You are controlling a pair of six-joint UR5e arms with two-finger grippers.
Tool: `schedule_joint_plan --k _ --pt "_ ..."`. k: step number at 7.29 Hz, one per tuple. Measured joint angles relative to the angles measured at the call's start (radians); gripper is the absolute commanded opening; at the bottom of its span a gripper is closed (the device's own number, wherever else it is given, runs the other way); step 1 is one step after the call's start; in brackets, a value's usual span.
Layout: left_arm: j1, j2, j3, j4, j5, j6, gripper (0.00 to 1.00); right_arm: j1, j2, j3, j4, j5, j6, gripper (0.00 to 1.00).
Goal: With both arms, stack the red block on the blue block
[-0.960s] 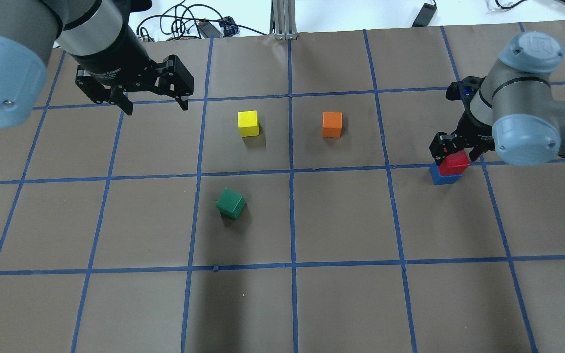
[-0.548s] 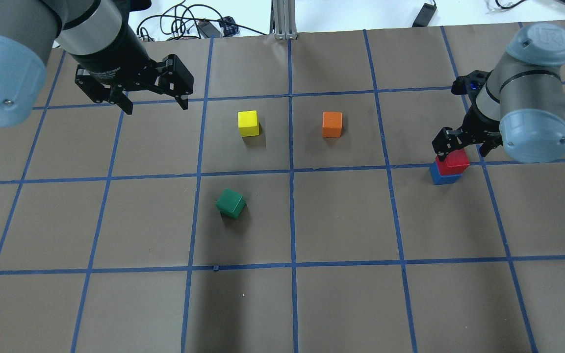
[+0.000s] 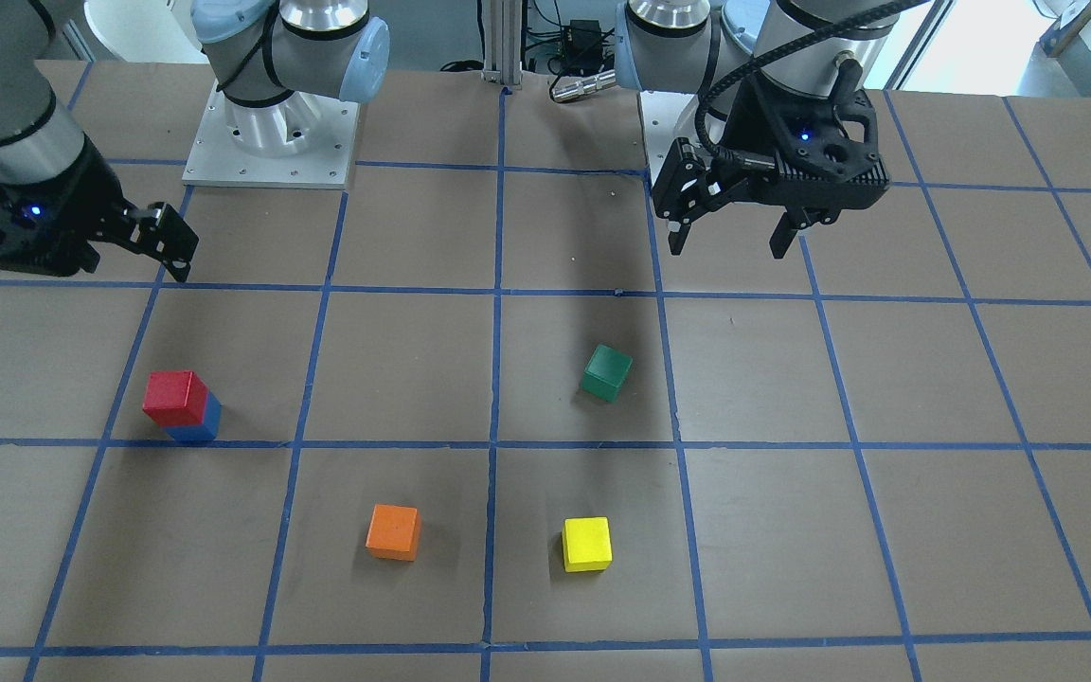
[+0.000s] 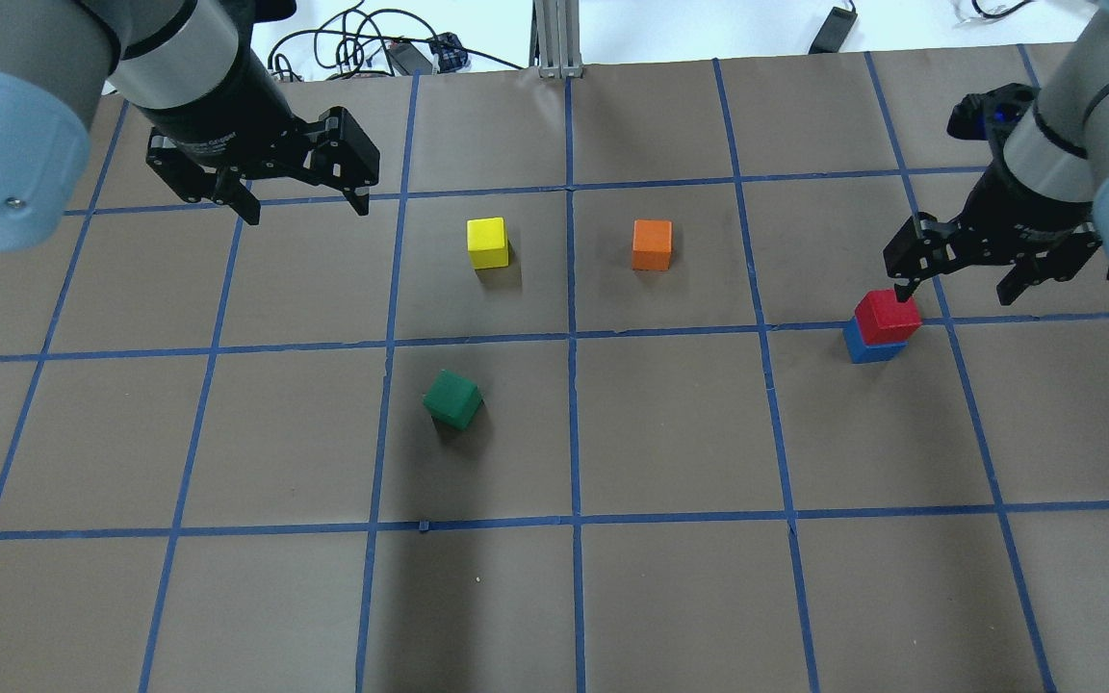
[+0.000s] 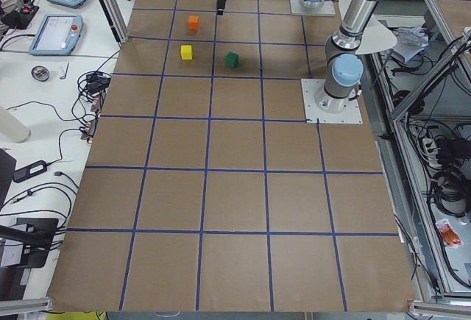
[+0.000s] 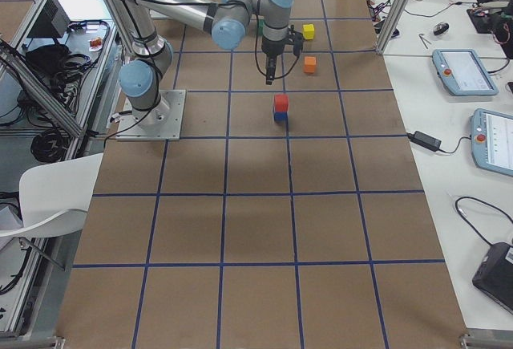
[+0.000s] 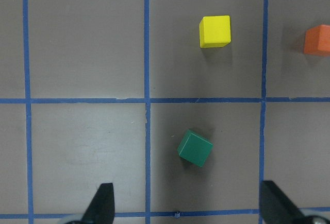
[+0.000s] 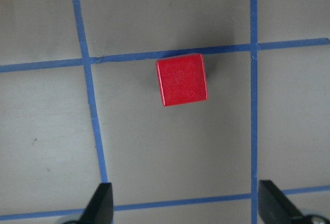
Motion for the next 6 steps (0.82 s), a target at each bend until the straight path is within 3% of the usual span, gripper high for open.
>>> schedule_joint_plan --k 2,6 --pt "0.000 0.000 -0.001 0.000 0.000 0.000 1.00 0.039 -0.022 -0.057 0.083 0.009 0.052 1.00" --pt "0.000 -0.001 0.003 0.002 0.008 0.000 1.00 0.207 -0.021 -0.061 0.065 0.006 0.242 1.00"
